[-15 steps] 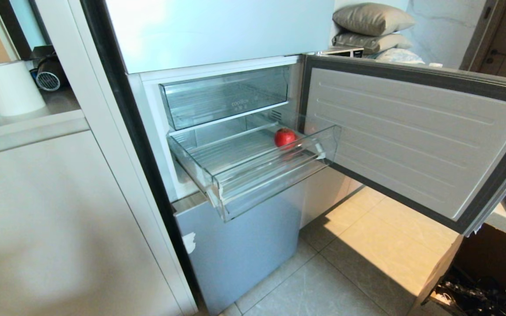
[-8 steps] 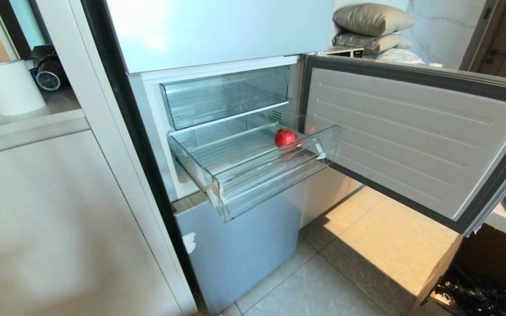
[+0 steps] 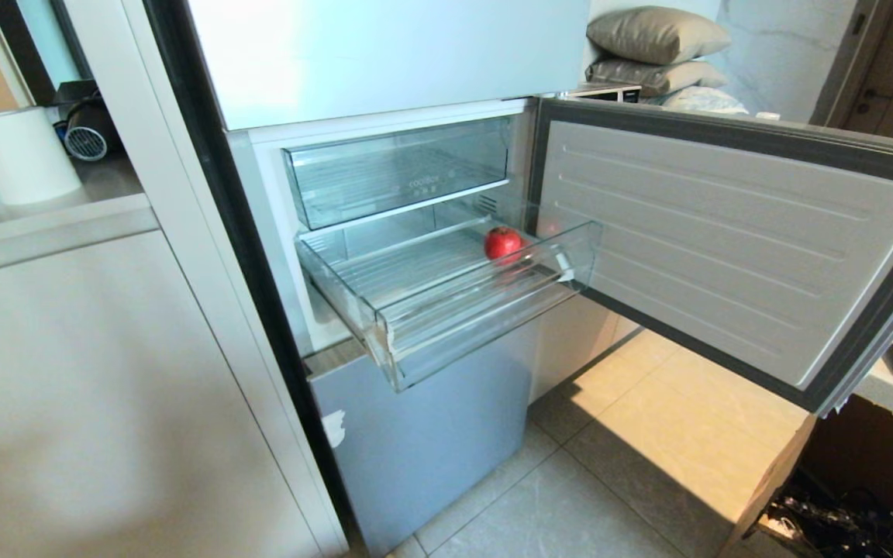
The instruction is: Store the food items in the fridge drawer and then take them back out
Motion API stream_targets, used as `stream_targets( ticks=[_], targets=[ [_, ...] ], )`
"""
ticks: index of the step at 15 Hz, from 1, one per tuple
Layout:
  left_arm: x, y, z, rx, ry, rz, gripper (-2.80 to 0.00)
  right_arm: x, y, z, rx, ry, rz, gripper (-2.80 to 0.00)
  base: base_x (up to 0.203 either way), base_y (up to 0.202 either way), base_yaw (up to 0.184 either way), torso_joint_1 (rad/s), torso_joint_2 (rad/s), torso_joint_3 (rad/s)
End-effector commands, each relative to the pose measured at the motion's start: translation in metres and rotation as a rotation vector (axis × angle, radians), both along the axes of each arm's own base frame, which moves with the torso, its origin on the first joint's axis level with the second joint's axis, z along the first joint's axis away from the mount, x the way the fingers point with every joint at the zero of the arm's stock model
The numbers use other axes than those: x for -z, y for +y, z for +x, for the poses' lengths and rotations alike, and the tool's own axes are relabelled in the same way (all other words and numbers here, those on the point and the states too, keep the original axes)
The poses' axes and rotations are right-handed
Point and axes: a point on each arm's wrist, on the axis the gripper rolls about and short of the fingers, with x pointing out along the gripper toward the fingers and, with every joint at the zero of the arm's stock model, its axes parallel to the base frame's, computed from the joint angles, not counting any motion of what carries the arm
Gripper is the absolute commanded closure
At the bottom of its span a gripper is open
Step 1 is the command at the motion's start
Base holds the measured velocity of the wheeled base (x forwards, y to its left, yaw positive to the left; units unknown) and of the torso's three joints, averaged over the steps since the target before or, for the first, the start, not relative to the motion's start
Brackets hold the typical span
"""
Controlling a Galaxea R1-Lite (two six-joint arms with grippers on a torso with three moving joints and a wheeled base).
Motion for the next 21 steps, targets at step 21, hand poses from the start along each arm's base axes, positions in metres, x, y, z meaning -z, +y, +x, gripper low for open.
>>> stream_targets(
  ticks=[21],
  targets=[
    [0.0,0.0,0.0,0.0,0.001,0.0,0.0,0.051,0.003,-0.024,-0.155,0.207,0.023,0.0,0.0,0.0,0.0,0.0,0.0,0.0]
  ],
)
